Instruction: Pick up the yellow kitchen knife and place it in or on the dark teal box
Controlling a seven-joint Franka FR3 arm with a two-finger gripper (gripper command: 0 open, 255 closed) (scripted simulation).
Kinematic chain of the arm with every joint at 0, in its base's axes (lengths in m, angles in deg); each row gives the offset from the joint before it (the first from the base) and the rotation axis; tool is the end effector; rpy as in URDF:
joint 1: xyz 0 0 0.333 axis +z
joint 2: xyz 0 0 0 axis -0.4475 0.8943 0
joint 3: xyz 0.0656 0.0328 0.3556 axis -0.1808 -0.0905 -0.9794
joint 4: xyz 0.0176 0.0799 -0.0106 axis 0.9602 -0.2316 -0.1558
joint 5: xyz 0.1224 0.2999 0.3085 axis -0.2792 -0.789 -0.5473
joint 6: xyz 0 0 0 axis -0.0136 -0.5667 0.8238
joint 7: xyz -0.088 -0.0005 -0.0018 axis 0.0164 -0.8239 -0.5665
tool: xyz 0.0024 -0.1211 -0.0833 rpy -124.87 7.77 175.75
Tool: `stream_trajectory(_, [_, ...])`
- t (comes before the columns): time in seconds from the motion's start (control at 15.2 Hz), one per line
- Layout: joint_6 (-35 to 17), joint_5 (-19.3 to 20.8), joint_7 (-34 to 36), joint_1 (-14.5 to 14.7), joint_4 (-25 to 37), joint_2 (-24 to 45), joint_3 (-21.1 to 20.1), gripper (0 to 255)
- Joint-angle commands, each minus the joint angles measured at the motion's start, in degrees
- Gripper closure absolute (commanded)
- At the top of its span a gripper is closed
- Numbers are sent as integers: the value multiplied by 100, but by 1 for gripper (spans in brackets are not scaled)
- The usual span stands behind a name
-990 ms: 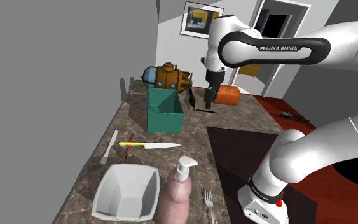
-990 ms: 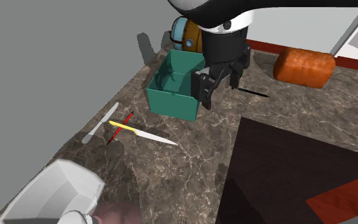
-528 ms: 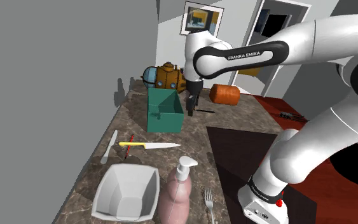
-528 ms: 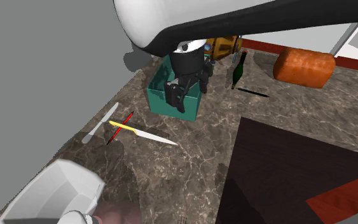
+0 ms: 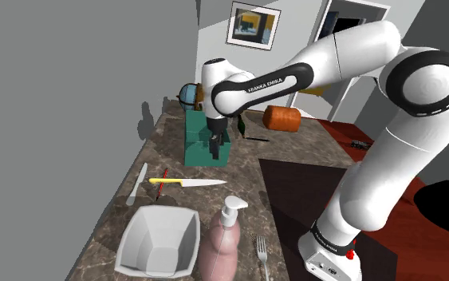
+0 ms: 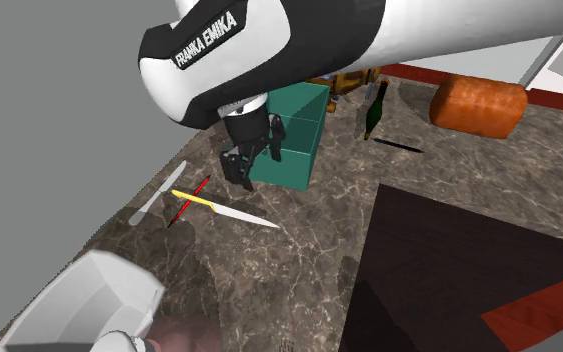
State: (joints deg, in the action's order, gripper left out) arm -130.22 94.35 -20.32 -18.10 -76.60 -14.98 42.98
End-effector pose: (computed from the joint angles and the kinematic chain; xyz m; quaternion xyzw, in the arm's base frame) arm 0.5229 0.1405 0.3773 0.9609 0.2619 -0.0780 0.0444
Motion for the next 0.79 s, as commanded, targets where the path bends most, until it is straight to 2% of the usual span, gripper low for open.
stream_trajectory(0.0, [-109,18,-31,70,243,402,-73,0])
stream_trajectory(0.73, [-462,298,-201,511,1834,2652,-378,0])
